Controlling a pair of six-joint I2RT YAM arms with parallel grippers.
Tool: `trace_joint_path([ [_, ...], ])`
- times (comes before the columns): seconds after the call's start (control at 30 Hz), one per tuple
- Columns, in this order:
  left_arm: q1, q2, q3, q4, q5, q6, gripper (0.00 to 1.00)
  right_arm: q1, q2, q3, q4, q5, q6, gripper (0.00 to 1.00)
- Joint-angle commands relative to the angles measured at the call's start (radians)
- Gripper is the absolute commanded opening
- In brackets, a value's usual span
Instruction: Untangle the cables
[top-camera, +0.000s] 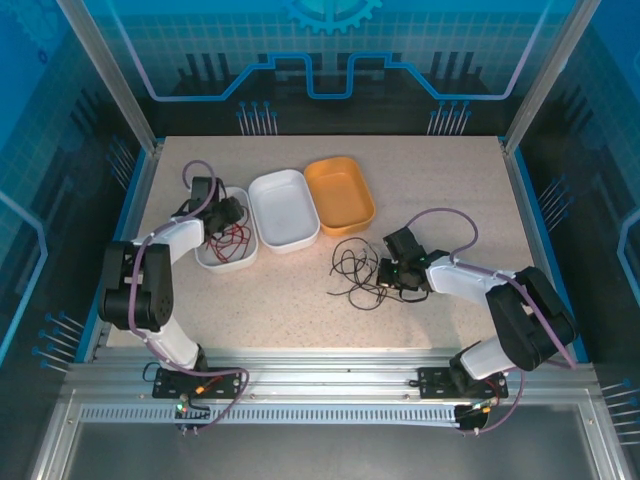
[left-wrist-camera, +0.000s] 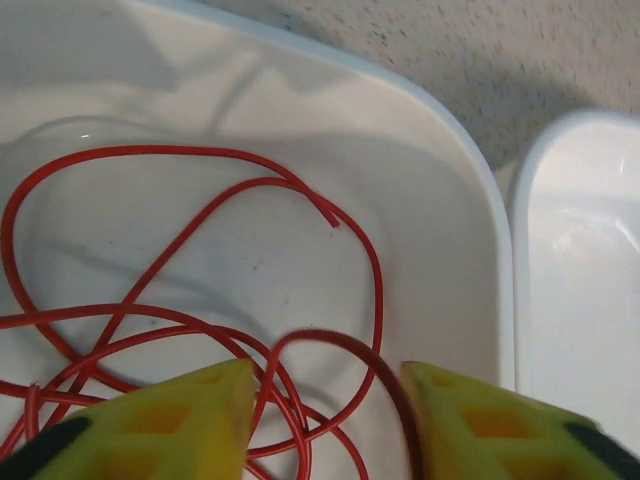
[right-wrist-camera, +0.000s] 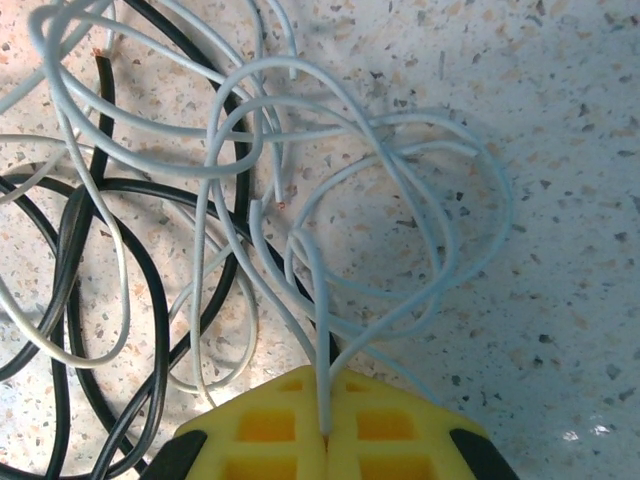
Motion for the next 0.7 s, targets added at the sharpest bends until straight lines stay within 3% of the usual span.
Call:
trace_joint_path([
  [0.0,0.017,-0.004,0.025,0.019,0.052,-0.057,0.48,0.015,-0.013,0.026,-0.035,0.018,0.013,0.0],
  [0.17,0.018,-0.039,0.018,0.039,0.102,-0.086,0.58,0.017,-0.049,0.041,-0.075,0.039,0.003,0.0],
  [0.37,0.021,-0.105,0.001,0.016,0.046,-0.079,0.64,0.023,-0.112,0.046,-0.134,0.083,-0.003,0.04],
  [0.67,0.021,-0.166,-0.042,0.008,0.095,-0.048,0.59,0.027,-0.223,0.046,-0.182,0.116,-0.008,0.06],
])
